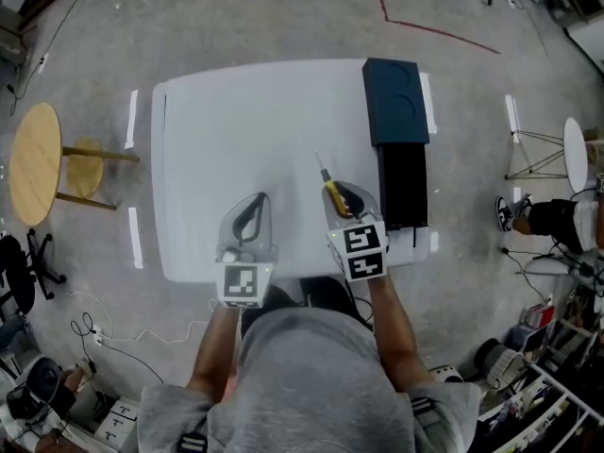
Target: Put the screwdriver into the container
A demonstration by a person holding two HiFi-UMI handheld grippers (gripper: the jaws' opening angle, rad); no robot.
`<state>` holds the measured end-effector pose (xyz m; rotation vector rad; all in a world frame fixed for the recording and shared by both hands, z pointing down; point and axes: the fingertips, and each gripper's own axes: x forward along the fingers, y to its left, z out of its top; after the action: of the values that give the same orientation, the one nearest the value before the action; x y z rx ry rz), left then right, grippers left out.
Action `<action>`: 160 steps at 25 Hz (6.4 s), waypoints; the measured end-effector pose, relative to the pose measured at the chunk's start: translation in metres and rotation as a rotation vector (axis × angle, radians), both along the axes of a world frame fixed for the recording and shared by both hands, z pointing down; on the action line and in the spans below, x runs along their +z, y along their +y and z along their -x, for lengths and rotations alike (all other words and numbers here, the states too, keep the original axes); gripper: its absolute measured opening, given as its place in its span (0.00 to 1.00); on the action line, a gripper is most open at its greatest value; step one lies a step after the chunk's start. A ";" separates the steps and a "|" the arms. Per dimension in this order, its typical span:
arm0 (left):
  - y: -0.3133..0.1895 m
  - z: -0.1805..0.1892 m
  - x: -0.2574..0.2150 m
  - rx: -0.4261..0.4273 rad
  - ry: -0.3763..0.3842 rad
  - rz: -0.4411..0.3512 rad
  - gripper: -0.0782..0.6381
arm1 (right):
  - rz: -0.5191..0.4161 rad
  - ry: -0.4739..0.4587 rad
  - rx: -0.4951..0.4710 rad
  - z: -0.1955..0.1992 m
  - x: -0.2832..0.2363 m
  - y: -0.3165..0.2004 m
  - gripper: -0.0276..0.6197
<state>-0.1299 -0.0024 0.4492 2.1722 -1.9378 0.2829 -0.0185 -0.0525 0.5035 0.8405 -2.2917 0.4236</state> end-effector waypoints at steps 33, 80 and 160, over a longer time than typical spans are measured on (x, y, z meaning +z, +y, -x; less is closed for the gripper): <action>-0.081 -0.181 0.006 0.308 -0.002 0.010 0.13 | 0.041 -0.007 0.366 -0.211 0.021 -0.050 0.16; -0.097 -0.165 0.075 0.191 0.020 0.175 0.13 | 0.245 0.061 0.257 -0.178 0.132 -0.084 0.21; 0.029 -0.140 -0.072 0.072 -0.064 -0.130 0.13 | -0.332 -0.256 0.124 -0.163 -0.098 0.045 0.05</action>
<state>0.0098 0.0262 0.3775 2.3459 -1.9651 0.2478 0.1446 -0.0076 0.4054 1.1533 -2.5995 0.2146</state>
